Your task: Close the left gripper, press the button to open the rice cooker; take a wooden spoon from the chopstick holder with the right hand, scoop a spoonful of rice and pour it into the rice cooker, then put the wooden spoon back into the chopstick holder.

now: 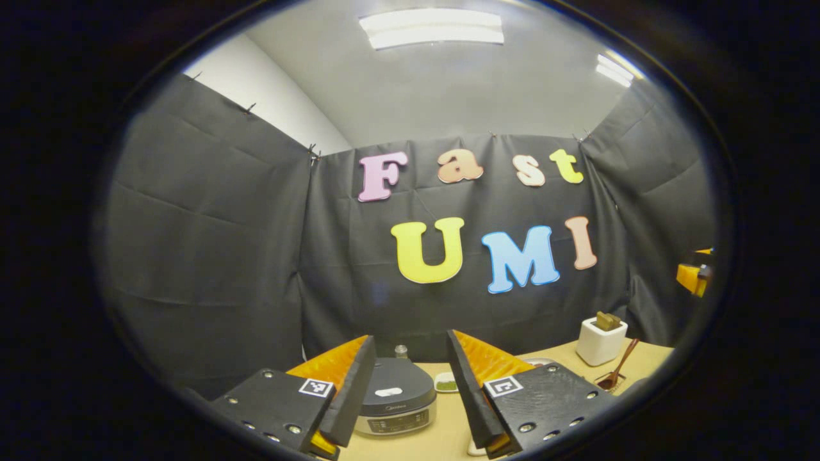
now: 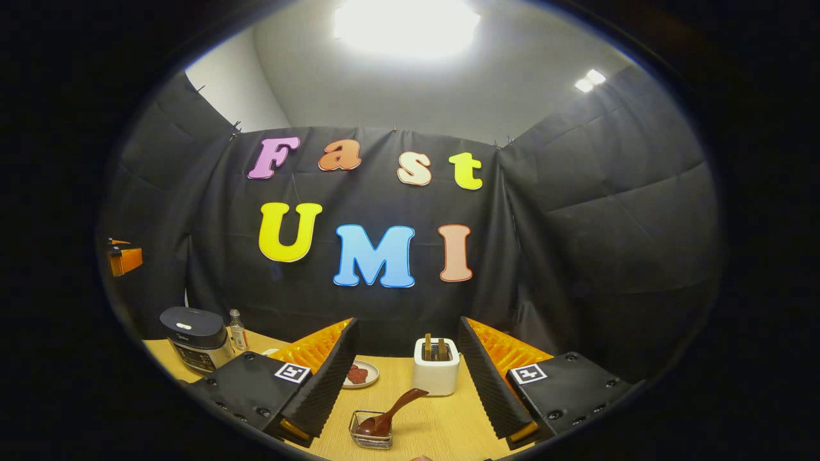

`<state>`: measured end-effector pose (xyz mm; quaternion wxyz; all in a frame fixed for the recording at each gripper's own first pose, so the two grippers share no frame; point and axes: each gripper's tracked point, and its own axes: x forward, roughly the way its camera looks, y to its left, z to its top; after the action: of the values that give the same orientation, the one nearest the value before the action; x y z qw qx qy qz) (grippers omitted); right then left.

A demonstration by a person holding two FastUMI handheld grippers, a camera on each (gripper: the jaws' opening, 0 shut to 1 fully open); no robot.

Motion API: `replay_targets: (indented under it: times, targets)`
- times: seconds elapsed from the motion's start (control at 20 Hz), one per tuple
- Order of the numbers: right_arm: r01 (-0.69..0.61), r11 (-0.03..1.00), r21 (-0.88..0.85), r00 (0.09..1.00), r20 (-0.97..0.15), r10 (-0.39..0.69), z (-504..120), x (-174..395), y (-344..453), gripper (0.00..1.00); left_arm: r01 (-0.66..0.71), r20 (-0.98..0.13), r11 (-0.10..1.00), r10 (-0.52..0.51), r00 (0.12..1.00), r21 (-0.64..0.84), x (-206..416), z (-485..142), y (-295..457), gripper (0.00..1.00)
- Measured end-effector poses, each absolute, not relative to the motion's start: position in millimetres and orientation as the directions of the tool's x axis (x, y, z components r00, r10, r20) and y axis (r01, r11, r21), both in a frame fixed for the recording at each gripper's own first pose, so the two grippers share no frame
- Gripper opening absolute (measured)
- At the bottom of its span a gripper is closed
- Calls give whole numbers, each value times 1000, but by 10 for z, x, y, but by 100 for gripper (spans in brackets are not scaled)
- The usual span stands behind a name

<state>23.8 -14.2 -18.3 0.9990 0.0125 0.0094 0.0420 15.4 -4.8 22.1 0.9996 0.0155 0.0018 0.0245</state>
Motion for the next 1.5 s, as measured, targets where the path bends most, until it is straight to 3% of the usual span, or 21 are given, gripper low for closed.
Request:
replay_targets:
  times: [0.05,0.15,0.2,0.3,0.35,0.4,0.55,0.65,1.15,1.5]
  targets:
    - [-91,995,28,996,-17,91,-195,242,-166,98,-56,3,998,56,998,36,149,231,-61,70]
    - [-107,994,32,994,-19,107,-230,239,-204,98,-56,-3,998,56,998,29,142,248,-82,43]
    - [-115,993,38,993,-22,116,-252,243,-212,97,-62,-7,998,63,998,29,152,255,-93,48]
    - [-122,992,42,992,-24,123,-266,237,-231,97,-66,-5,997,66,998,36,228,282,-72,39]
    - [-121,992,43,992,-23,122,-261,241,-238,97,-85,-1,996,85,996,40,253,288,-15,26]
    - [-120,992,44,992,-22,121,-262,245,-228,97,-81,-7,996,81,997,42,300,264,11,19]
    - [-109,993,47,993,-32,111,-291,325,-193,97,-82,-3,996,82,997,37,504,175,135,13]
    - [-81,996,45,996,-34,82,-298,373,-193,97,-63,-22,998,63,998,16,668,42,173,2]
    - [37,999,15,996,-76,-35,-352,569,12,97,-8,-187,999,2,982,-32,1586,-1231,500,3]
    - [54,998,-18,993,-104,-56,-412,710,195,97,9,-322,998,-30,946,-64,1838,-2101,535,3]
